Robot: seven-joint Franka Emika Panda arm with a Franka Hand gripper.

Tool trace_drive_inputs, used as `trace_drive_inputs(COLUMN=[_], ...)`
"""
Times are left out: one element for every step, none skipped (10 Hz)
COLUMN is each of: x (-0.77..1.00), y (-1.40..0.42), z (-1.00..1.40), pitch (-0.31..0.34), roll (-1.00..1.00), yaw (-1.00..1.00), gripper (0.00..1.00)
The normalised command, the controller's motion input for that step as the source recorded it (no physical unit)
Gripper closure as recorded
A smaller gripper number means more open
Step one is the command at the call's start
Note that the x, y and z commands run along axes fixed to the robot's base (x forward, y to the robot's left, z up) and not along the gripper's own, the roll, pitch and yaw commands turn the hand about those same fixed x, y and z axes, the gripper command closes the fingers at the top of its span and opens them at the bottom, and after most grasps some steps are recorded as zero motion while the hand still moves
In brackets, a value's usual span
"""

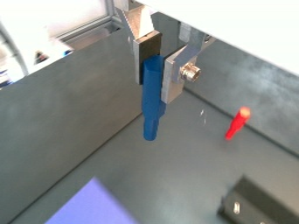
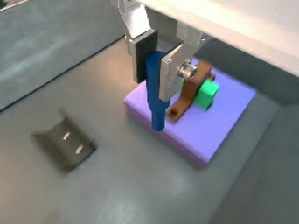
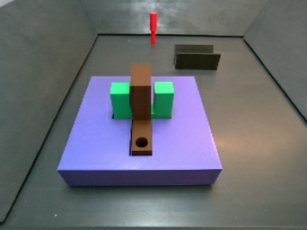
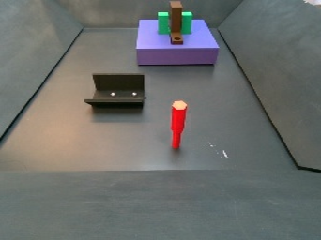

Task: Pick up the blue object. Move up. Move to above the board. Insert the blue object.
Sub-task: Move to above the board, then insert the blue object.

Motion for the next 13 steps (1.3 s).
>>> trace_drive_inputs(x=[0.46, 0.48, 0.50, 0.53, 0.29, 0.18, 0.01, -0.05, -0.01, 0.00, 0.00, 0.00, 0.00], y=[-1.40, -1.40, -1.40, -1.40, -0.66, -0.29, 0.00, -0.59, -0.93, -1.00, -0.89, -0.84, -0.83], z=[0.15, 0.16, 0.17, 0.17, 0.09, 0.05, -0.03, -0.21, -0.47, -0.57, -0.63, -0.59, -0.50], pitch=[0.147, 0.150, 0.146, 0.153, 0.157, 0.151, 0.000, -0.054, -0.066, -0.117, -0.109, -0.091, -0.071], roll=[0.01, -0.01, 0.01, 0.01, 0.03, 0.04, 0.00, 0.03, 0.14, 0.09, 0.09, 0.09, 0.08], yaw=[0.01, 0.01, 0.01, 0.01, 0.01, 0.01, -0.04, 0.00, 0.00, 0.11, 0.14, 0.15, 0.18], gripper=[1.00, 1.00, 1.00, 1.00, 1.00, 1.00, 1.00, 1.00, 1.00, 1.00, 1.00, 1.00, 1.00])
